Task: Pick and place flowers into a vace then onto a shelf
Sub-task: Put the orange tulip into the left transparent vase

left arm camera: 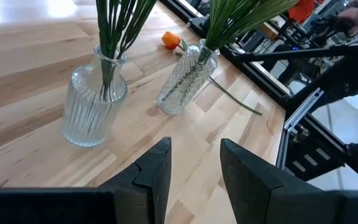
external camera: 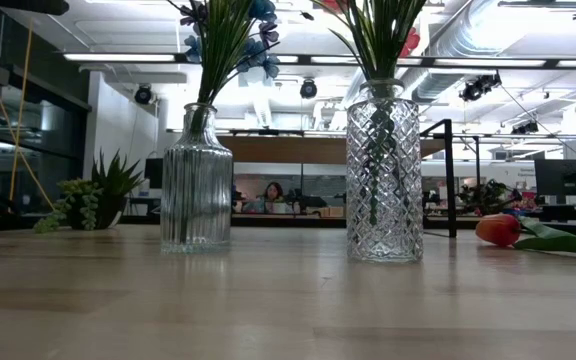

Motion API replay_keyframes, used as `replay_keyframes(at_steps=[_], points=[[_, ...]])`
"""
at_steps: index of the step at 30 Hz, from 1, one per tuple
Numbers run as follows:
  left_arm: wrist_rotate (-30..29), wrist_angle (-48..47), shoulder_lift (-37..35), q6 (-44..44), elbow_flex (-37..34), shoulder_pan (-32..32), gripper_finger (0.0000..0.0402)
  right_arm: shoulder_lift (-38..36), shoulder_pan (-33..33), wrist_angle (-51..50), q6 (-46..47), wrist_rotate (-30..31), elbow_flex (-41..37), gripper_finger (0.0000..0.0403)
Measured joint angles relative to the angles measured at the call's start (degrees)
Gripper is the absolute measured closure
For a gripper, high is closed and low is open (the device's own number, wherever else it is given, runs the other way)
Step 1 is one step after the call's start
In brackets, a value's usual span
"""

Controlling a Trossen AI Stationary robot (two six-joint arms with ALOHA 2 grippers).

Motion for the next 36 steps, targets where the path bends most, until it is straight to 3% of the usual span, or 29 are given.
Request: replay_keyframes(at_steps=[10,18,27,32,36], points=[[2.76,-0.35,0.00,0.01,0.00,0.00,0.0232,8.75,-0.26,-0.01,2.97,-5.17,0.00,0.0384],[3.04,-0.35,0.00,0.03,0.00,0.00,0.0232,8.59,-2.83,0.02,-4.21,4.77,0.00,0.0384],[3.08,-0.37,0.00,1.34,0.00,0.00,0.0232,0.86,-2.97,0.00,-9.04,12.78,0.00,0.0389],[3.08,-0.39,0.00,1.97,0.00,0.00,0.0232,-5.59,-0.72,0.16,-10.19,13.69,-0.54,0.0397],[3.08,-0.39,0.00,2.00,0.00,0.00,0.0232,-14.46,0.29,0.04,-7.99,11.70,-12.39,0.0402]])
